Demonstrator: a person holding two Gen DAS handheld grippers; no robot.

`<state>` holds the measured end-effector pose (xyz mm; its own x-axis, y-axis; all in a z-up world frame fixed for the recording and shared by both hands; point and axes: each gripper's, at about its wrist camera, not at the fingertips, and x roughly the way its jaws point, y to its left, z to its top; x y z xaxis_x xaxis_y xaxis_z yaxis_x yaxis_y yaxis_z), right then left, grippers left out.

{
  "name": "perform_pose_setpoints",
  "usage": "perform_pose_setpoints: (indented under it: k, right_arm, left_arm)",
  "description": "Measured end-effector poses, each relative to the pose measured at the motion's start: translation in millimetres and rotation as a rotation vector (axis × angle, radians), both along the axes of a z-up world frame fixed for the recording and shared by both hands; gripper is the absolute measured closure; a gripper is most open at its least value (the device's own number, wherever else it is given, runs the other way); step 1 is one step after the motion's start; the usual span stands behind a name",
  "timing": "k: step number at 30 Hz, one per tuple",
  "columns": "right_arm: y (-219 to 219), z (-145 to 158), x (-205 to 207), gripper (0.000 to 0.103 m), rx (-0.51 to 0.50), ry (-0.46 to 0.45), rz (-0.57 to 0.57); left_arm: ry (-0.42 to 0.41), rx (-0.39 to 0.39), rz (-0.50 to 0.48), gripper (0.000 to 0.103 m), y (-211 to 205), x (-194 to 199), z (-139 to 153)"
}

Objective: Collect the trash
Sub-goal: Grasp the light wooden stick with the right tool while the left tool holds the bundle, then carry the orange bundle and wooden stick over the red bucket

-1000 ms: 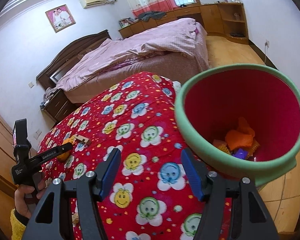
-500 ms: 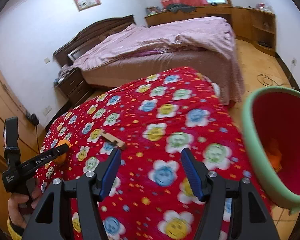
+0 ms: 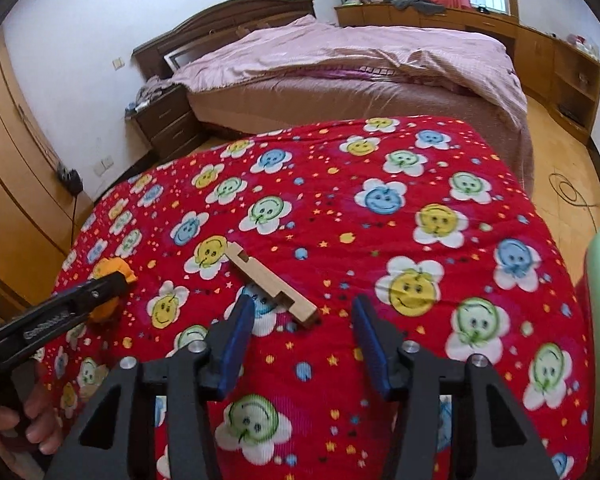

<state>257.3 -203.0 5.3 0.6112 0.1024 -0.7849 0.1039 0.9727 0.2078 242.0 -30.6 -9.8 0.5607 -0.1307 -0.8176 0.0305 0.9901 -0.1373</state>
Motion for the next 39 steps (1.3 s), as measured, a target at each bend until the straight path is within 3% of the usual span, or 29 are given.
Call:
perform_pose_setpoints:
  k: [5, 9, 18, 39]
  right_arm:
    - [8.6, -1.7, 5.6, 0.066, -0.055, -0.006, 0.033]
    - [8.6, -2.8, 6.5, 0.087, -0.065, -0.001, 0.032]
    - [-1.2, 6.9, -9.6, 0.088, -0.028, -0.010, -0.001]
    - [-58.1, 61.1, -124.8, 0.088, 0.064, -0.160, -0.177]
  left_arm:
    - [0.000, -0.002, -0.004, 0.054, -0.9, -0.6, -0.8]
    - [-0.002, -0.001, -0.003, 0.054, -2.1, -1.6, -0.5]
    - [-0.003, -0.008, -0.016, 0.054, -7.1, -5.2, 2.8]
    - [-0.075, -0.005, -0.156, 0.054, -56.1, -56.4, 48.5]
